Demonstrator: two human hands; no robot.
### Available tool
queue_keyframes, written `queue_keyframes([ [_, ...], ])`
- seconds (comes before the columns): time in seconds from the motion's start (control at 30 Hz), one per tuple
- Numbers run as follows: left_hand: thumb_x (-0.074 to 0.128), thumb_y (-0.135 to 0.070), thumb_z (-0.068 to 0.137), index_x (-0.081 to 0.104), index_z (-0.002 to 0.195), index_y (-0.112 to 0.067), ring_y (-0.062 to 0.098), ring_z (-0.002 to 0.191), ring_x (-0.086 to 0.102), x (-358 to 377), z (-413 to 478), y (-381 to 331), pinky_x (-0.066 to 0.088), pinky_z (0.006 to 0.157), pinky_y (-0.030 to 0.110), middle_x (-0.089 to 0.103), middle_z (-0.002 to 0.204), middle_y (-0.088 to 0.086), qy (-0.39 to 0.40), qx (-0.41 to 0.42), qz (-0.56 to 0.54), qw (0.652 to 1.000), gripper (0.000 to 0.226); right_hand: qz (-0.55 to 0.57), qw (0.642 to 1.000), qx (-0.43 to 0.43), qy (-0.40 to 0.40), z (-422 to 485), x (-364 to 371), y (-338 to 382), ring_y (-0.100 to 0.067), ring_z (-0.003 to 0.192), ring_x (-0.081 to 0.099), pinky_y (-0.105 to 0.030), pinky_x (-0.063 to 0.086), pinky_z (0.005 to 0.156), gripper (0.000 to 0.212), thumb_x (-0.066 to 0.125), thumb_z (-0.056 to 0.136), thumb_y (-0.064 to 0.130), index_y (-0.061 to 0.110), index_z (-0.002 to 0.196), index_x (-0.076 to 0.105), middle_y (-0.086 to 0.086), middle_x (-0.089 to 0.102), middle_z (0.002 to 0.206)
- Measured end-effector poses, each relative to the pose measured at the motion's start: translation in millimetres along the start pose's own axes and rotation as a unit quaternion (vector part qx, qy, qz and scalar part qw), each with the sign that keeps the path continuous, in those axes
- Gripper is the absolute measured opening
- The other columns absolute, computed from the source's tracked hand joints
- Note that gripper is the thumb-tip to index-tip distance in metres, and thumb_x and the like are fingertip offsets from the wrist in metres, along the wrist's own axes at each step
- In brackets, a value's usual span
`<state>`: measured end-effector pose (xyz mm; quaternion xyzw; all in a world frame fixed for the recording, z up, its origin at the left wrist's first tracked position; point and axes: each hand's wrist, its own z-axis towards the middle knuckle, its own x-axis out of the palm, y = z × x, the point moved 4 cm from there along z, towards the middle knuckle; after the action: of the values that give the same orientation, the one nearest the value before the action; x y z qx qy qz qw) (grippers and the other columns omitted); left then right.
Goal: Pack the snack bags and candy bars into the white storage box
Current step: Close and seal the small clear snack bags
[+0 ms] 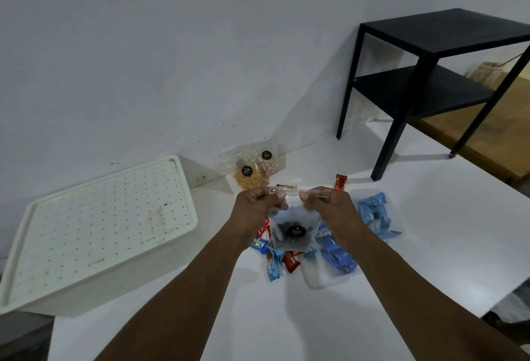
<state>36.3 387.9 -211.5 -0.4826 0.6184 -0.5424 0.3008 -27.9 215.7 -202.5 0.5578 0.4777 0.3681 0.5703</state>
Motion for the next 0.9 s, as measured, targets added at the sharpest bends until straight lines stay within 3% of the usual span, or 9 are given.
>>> queue_keyframes([
  [0.2,0.073,-0.018,0.086,0.073,0.101,0.003,0.024,0.077,0.066,-7,-6,1,0.05,0.073,0.034,0.072,0.08,0.014,-0.003,-0.009,-0.035,0.999,0.025,-0.031,0.999,-0.029,0.021,5,6,19,-0.012,0.064,0.056,-0.029,0.044,0.066,0.028,0.072,0.085,0.027,0.029,0.057,0.066,0.009,0.062,0.057],
  [0.33,0.073,-0.019,0.086,0.076,0.092,-0.002,0.011,0.057,0.054,-7,-8,-9,0.045,0.057,0.022,0.062,0.064,0.006,-0.002,0.01,0.024,1.0,0.017,-0.008,0.998,-0.027,0.053,5,15,19,-0.016,0.071,0.061,-0.036,0.047,0.073,0.018,0.069,0.088,0.027,0.014,0.075,0.072,0.0,0.068,0.069],
  [0.43,0.072,-0.013,0.087,0.072,0.089,0.001,0.014,0.057,0.048,-13,-6,-14,0.043,0.06,0.026,0.056,0.063,0.007,-0.021,0.014,-0.002,1.0,0.014,0.052,0.997,0.012,0.056,2,15,12,-0.024,0.085,0.069,-0.045,0.052,0.086,0.023,0.064,0.091,0.032,0.012,0.093,0.075,-0.009,0.076,0.086],
  [0.5,0.072,-0.014,0.087,0.071,0.087,-0.001,0.016,0.058,0.05,-16,-7,-15,0.043,0.061,0.028,0.058,0.065,0.009,-0.022,0.007,-0.004,1.0,0.013,0.057,0.998,0.012,0.04,2,11,10,-0.025,0.087,0.07,-0.049,0.052,0.089,0.02,0.063,0.092,0.028,0.012,0.093,0.075,-0.011,0.077,0.088],
  [0.67,0.08,-0.031,0.081,0.075,0.08,-0.013,0.023,0.063,0.052,-10,-14,-12,0.043,0.061,0.031,0.06,0.067,0.01,0.025,-0.018,0.05,0.998,0.018,0.008,0.999,-0.021,0.041,2,11,16,-0.011,0.074,0.07,-0.025,0.049,0.072,0.015,0.064,0.093,0.021,0.015,0.085,0.075,-0.009,0.077,0.08],
  [0.77,0.079,-0.022,0.081,0.077,0.084,-0.005,0.016,0.059,0.053,-10,-12,-16,0.047,0.06,0.028,0.062,0.064,0.007,-0.022,0.003,0.057,0.998,0.017,0.042,0.998,-0.009,0.049,1,9,16,-0.026,0.084,0.072,-0.047,0.057,0.085,0.018,0.067,0.088,0.027,0.012,0.086,0.078,-0.014,0.077,0.085],
  [0.9,0.077,-0.02,0.083,0.073,0.078,-0.005,0.015,0.06,0.056,-6,-13,-20,0.048,0.065,0.03,0.063,0.065,0.007,-0.017,0.017,0.048,0.999,0.016,0.1,0.994,0.023,0.03,-2,5,8,-0.033,0.094,0.07,-0.061,0.045,0.099,0.021,0.062,0.093,0.028,0.013,0.09,0.076,-0.013,0.076,0.089],
])
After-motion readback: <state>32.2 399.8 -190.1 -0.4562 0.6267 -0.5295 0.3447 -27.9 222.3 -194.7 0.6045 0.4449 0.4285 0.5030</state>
